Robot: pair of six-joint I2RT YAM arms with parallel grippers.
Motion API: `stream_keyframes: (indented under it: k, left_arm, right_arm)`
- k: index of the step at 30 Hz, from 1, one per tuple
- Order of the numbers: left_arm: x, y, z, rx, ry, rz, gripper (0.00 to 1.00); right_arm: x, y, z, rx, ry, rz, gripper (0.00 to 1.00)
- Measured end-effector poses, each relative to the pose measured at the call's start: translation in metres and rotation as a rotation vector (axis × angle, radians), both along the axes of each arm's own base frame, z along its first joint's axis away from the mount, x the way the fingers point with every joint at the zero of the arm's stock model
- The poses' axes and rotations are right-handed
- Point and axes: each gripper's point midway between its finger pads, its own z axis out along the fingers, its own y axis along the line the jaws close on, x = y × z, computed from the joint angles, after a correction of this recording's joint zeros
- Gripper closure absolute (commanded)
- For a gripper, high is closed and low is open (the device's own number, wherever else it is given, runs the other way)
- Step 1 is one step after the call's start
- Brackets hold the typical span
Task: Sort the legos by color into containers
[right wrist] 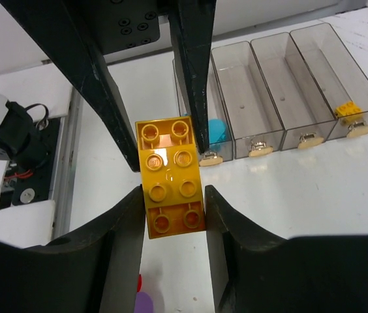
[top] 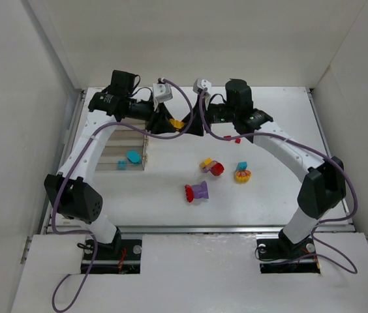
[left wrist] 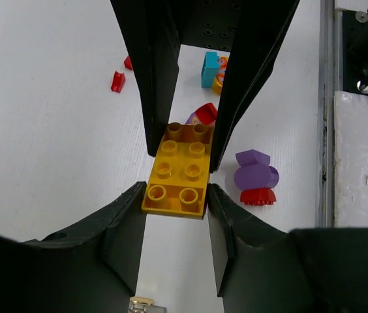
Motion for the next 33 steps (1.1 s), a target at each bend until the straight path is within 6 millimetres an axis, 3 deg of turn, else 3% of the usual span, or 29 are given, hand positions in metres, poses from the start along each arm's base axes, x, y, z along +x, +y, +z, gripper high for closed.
stream_keyframes:
  k: [2, 3, 8, 11, 17, 21, 24, 33]
  left_arm:
    - [0.001, 0.000, -0.001, 0.000, 0.018, 0.008, 1.00]
    - [0.001, 0.000, -0.002, 0.001, 0.023, 0.013, 1.00]
    - [0.016, 0.002, -0.009, 0.014, 0.027, 0.078, 1.00]
    - [0.036, 0.013, -0.027, 0.033, 0.069, 0.197, 1.00]
    - [0.123, 0.079, -0.052, 0.094, 0.134, 0.607, 1.00]
    - [0.183, 0.121, -0.073, 0.121, 0.157, 0.811, 1.00]
    - [0.212, 0.146, -0.095, 0.158, 0.167, 0.903, 1.00]
    - [0.248, 0.187, -0.159, 0.266, 0.204, 1.000, 1.00]
  right_arm:
    - [0.001, 0.000, 0.000, -0.001, 0.000, -0.005, 0.51]
    - [0.002, 0.000, -0.001, -0.004, 0.001, -0.012, 0.01]
    - [0.020, -0.004, -0.005, -0.024, 0.033, -0.137, 0.00]
    - [0.041, -0.014, -0.009, -0.038, 0.077, -0.288, 0.00]
    - [0.089, -0.060, -0.006, -0.042, 0.109, -0.644, 0.00]
    - [0.104, -0.082, 0.000, -0.030, 0.105, -0.758, 0.00]
    - [0.109, -0.088, 0.000, -0.030, 0.106, -0.794, 0.00]
    - [0.123, -0.103, -0.003, -0.032, 0.111, -0.844, 0.00]
